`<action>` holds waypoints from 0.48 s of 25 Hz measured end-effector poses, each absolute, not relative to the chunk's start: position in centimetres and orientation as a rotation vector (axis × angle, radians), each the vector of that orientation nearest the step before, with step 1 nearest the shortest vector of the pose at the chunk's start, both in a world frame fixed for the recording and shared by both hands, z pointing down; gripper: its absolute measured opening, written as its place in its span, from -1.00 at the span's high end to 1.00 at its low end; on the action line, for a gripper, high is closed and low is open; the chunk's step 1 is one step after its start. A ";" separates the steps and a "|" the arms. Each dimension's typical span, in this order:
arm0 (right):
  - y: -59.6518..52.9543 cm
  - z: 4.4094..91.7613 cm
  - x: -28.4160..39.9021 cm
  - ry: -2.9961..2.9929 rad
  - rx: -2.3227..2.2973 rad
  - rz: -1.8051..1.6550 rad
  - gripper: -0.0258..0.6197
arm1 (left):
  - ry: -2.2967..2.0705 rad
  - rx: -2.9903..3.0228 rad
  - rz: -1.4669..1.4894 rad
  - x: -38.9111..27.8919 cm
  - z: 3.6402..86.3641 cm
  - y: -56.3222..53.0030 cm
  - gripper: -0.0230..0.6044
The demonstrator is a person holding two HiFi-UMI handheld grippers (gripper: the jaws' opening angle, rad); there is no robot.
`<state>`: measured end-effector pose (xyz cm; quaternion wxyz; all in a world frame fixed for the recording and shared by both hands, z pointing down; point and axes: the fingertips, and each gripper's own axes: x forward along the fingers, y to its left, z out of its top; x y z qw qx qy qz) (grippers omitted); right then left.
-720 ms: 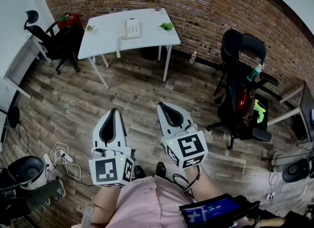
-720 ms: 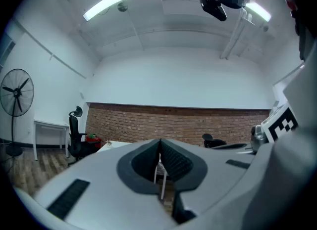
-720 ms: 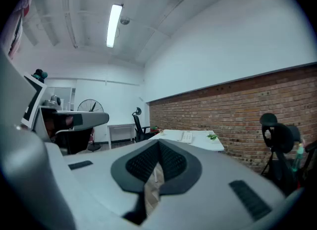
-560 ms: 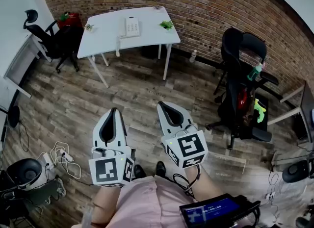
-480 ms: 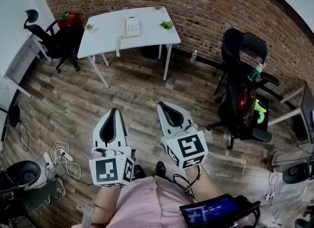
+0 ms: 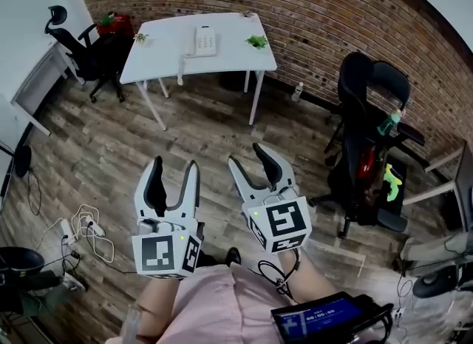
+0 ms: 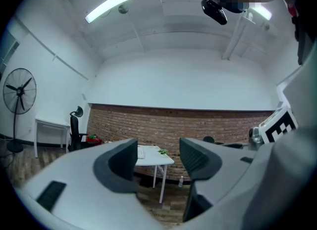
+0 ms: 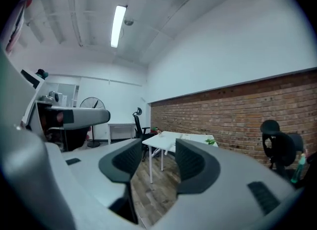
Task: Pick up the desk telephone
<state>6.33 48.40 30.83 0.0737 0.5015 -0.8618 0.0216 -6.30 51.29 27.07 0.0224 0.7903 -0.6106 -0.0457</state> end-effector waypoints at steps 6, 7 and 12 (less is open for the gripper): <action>46.3 31.8 7.6 -2.579 1.497 0.086 0.26 | -1.924 2.393 -0.112 -6.3 28.6 49.6 0.08; 45.8 31.9 7.7 -2.577 1.493 0.088 0.26 | -1.926 2.389 -0.110 -6.3 28.7 49.1 0.08; 41.9 33.9 7.0 -2.556 1.469 0.121 0.26 | -1.915 2.358 -0.073 -7.1 30.9 45.0 0.08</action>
